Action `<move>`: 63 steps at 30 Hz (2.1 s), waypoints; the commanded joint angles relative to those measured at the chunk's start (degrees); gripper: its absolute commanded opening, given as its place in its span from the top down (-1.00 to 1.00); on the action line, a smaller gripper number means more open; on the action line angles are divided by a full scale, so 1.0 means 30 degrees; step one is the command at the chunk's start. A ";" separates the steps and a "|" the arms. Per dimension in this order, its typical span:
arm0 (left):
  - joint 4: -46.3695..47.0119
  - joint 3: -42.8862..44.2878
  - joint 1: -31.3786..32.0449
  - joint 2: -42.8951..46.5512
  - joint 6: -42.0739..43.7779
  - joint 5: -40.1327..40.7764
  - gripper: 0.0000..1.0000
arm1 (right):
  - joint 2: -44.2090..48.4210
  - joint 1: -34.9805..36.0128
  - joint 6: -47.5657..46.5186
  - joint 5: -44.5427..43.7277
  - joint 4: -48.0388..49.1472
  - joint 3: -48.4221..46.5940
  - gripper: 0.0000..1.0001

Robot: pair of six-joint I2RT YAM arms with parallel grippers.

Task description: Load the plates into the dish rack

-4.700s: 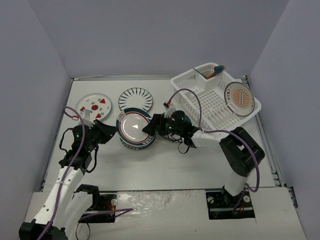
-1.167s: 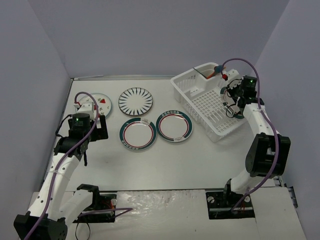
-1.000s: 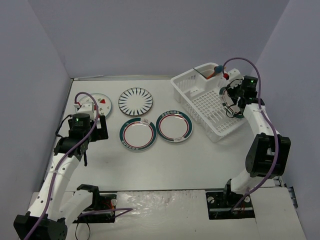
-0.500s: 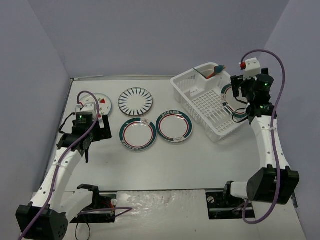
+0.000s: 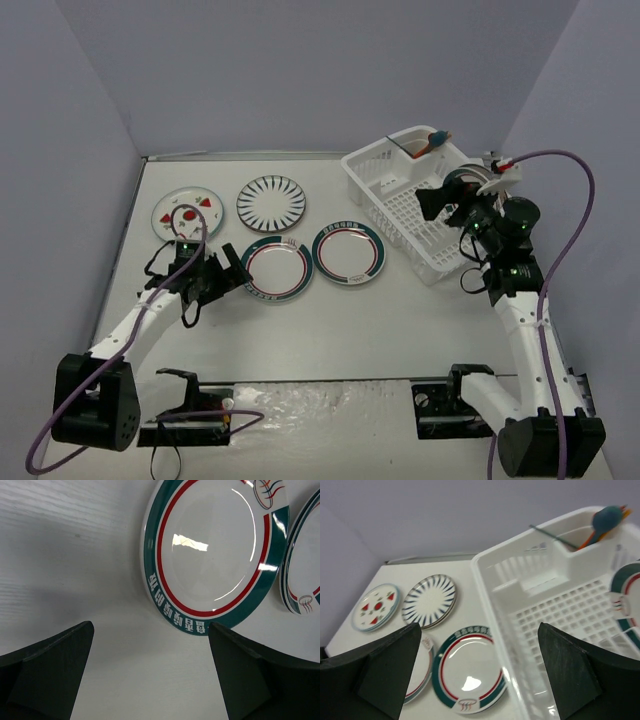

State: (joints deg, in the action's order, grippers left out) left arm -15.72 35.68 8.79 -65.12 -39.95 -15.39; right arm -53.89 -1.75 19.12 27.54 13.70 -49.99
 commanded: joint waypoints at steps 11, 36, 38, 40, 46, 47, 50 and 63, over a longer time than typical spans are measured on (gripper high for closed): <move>0.8342 -0.1162 0.0400 -0.5147 -0.3436 -0.2680 -0.77 | 0.2746 0.2215 0.2990 0.3954 0.3670 0.3427 -1.00; 0.6803 -0.2523 0.0373 -0.1893 -0.4853 -0.2844 1.00 | 0.0858 0.4942 0.3633 0.3679 0.4303 0.4469 -1.00; 0.5258 -0.2147 0.0352 0.0240 -0.4643 -0.2666 1.00 | 0.0178 0.6146 0.3776 0.3070 0.4401 0.4401 -1.00; 0.4067 -0.1592 0.0346 0.2166 -0.4433 -0.2603 1.00 | -0.0588 0.7162 0.3868 0.2349 0.4605 0.4192 -1.00; 0.2930 -0.0152 0.0322 0.5332 -0.4649 -0.4119 1.00 | -0.3568 1.0725 0.4475 0.1402 0.5818 0.3129 -1.00; 0.2929 0.0099 0.0309 0.5602 -0.4644 -0.4520 1.00 | -0.4071 1.1051 0.4536 0.1517 0.5808 0.2804 -1.00; 0.2677 0.0785 0.0315 0.6299 -0.4492 -0.5216 1.00 | -0.5287 1.1536 0.4737 0.1827 0.5703 0.2017 -1.00; 0.3415 0.1097 0.0313 0.7273 -0.4095 -0.6558 1.00 | -0.8276 1.2060 0.4771 0.1837 0.6518 0.0336 -0.74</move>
State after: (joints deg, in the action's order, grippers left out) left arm -11.22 35.81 9.65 -43.60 -52.08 -31.49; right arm -77.32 33.91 32.89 32.34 26.59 -45.95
